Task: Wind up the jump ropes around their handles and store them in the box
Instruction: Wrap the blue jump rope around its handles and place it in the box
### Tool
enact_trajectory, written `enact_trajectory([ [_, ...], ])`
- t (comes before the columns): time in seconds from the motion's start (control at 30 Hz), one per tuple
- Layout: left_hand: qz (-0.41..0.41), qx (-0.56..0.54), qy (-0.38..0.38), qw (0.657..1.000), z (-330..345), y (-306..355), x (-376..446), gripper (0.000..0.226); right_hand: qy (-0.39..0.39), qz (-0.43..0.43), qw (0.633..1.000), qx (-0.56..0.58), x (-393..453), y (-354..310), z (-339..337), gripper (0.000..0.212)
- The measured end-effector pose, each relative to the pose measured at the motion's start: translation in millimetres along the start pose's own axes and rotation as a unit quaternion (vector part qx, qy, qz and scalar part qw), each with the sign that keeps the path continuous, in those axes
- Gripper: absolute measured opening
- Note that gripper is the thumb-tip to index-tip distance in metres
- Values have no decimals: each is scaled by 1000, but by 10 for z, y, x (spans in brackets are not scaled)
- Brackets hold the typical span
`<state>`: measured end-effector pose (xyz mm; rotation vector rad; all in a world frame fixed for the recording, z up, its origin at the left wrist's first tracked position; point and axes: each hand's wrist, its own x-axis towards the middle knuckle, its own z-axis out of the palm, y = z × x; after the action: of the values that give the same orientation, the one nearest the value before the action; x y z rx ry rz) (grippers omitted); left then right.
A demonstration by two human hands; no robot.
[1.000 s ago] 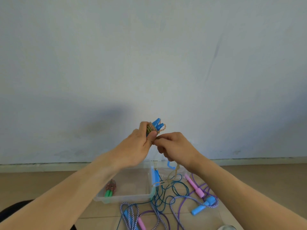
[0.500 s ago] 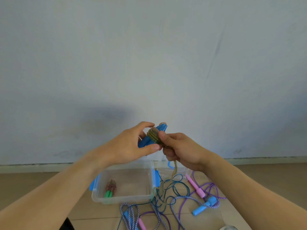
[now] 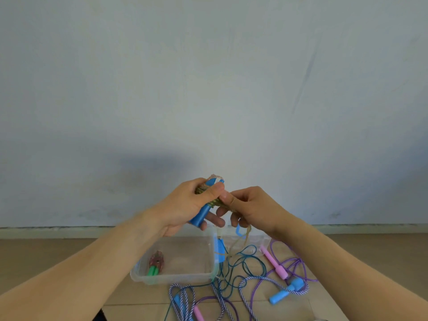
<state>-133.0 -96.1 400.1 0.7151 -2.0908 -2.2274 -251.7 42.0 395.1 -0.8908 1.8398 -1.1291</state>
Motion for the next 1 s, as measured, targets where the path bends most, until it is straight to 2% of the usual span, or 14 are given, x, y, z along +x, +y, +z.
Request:
enact_trajectory([
  [0.13,-28,-109,98,989,16,58,62,49,95,-64,982,-152,20,36,90,23],
  [0.23,-36,-69,122,989,1,42,92,47,158,-121,950,-241,18,-17,167,19],
  [0.3,-28,3,143,989,-18,9,116,44,134,-152,917,-344,-14,-62,196,23],
  [0.43,-4,147,182,972,-72,-97,172,43,20,-205,854,-478,-55,-89,185,25],
  [0.57,-9,280,131,951,55,-158,174,60,-16,-295,809,-508,-70,-90,155,24],
  [0.6,-14,267,103,958,80,-135,158,69,-11,-304,811,-500,-74,-109,115,22],
  [0.67,-47,173,20,984,82,-82,134,93,10,-313,841,-440,-82,-131,-3,20],
  [0.73,-66,130,-48,988,42,-50,131,103,33,-324,864,-385,-106,-143,-101,21],
  [0.8,-70,136,-85,985,-1,-57,156,106,41,-330,876,-349,-128,-143,-138,22],
  [0.93,-99,192,-161,963,-23,-63,161,128,37,-304,910,-279,-140,-159,-139,19],
  [1.0,-112,193,-204,953,12,-54,116,128,32,-286,924,-252,-130,-174,-151,18],
])
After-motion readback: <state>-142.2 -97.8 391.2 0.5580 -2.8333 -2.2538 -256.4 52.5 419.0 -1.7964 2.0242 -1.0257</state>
